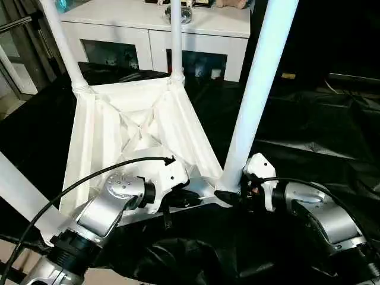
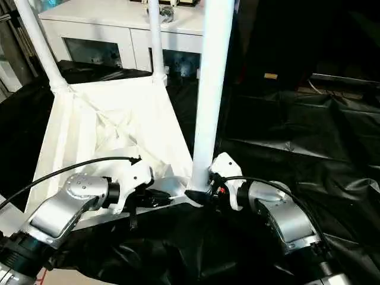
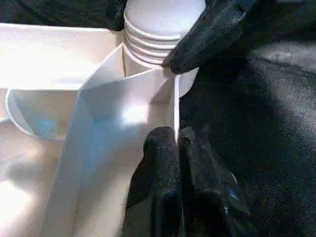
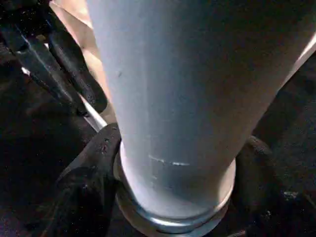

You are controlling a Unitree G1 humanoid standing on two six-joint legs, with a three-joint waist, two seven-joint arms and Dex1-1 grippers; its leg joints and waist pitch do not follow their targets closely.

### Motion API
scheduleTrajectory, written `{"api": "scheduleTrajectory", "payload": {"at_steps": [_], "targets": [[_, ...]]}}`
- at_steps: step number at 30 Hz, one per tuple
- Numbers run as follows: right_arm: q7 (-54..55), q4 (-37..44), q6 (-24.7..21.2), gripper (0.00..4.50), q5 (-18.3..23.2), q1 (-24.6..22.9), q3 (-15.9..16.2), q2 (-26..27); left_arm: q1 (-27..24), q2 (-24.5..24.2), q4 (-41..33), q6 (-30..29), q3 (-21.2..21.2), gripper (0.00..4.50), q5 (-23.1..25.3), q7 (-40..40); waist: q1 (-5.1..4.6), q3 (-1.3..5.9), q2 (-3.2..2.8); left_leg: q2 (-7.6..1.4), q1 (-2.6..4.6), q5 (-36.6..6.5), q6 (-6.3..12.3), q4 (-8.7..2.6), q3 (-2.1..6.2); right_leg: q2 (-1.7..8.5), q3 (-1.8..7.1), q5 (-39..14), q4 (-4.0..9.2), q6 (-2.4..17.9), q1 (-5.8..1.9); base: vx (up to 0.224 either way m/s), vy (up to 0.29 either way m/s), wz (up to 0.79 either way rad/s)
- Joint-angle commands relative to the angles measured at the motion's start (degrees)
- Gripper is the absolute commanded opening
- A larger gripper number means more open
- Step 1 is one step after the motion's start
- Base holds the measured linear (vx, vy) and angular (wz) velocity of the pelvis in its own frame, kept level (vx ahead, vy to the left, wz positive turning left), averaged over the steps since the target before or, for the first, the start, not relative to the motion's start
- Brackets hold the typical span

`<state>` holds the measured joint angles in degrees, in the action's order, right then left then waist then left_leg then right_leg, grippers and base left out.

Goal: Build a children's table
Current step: Rotate leg to tighten

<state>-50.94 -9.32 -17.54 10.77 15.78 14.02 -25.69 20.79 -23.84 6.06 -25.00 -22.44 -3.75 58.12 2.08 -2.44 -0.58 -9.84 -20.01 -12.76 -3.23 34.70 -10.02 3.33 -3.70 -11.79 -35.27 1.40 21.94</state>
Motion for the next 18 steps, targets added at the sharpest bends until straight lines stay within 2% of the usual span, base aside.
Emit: {"api": "scheduleTrajectory", "payload": {"at_steps": [1,9,11,14,15,18], "targets": [[1.0,-1.1,-0.1,2.78,-1.0,1.1,-1.0,-0.2,-0.3,-1.3,2.3,-1.9,-0.6,0.57,1.5,-0.9,0.48,2.46,0.60,-3.36,-0.28,-7.8,3.24,-4.40,1.36,5.22,3.30,-14.8,4.81,11.2,-2.38,0.000,0.000,0.00],[1.0,-1.7,0.3,2.74,-1.0,1.2,-1.0,0.1,0.2,-2.6,3.6,-2.3,-0.6,0.57,1.7,0.2,0.67,2.42,0.63,-3.40,-0.32,-8.2,3.06,-4.52,1.46,5.43,3.32,-16.9,5.08,10.5,-2.33,0.000,0.000,0.00],[0.9,-1.8,0.5,2.74,-1.0,1.3,-1.0,0.2,0.4,-2.1,4.1,-1.1,0.0,0.21,1.4,-0.4,0.69,2.45,0.57,-3.41,-0.31,-8.1,3.10,-4.52,1.45,5.39,3.31,-16.5,5.05,10.6,-2.30,0.000,0.000,0.00],[0.9,-2.1,0.7,2.74,-1.1,1.4,-1.0,0.2,0.9,-0.6,5.4,0.4,1.1,0.16,0.2,-1.1,0.66,2.44,0.60,-3.43,-0.33,-8.0,3.19,-4.53,1.44,5.35,3.29,-16.0,5.04,10.8,-2.28,0.000,0.000,0.00],[0.9,-2.2,0.8,2.74,-1.1,1.4,-1.0,0.3,1.1,-0.2,5.8,0.1,1.2,0.07,-0.4,-0.6,0.85,2.45,0.57,-3.32,-0.10,-8.1,3.14,-4.42,1.27,5.31,3.36,-16.3,5.14,10.8,-2.10,0.000,0.000,0.00],[1.0,-2.4,0.9,2.74,-1.2,1.5,-1.1,0.3,1.3,0.0,6.4,-0.2,0.9,0.00,-0.5,0.1,1.02,2.44,0.59,-3.45,-0.20,-8.4,2.95,-4.56,1.39,5.39,3.31,-17.0,5.14,10.5,-2.22,0.000,0.000,0.00]]}}
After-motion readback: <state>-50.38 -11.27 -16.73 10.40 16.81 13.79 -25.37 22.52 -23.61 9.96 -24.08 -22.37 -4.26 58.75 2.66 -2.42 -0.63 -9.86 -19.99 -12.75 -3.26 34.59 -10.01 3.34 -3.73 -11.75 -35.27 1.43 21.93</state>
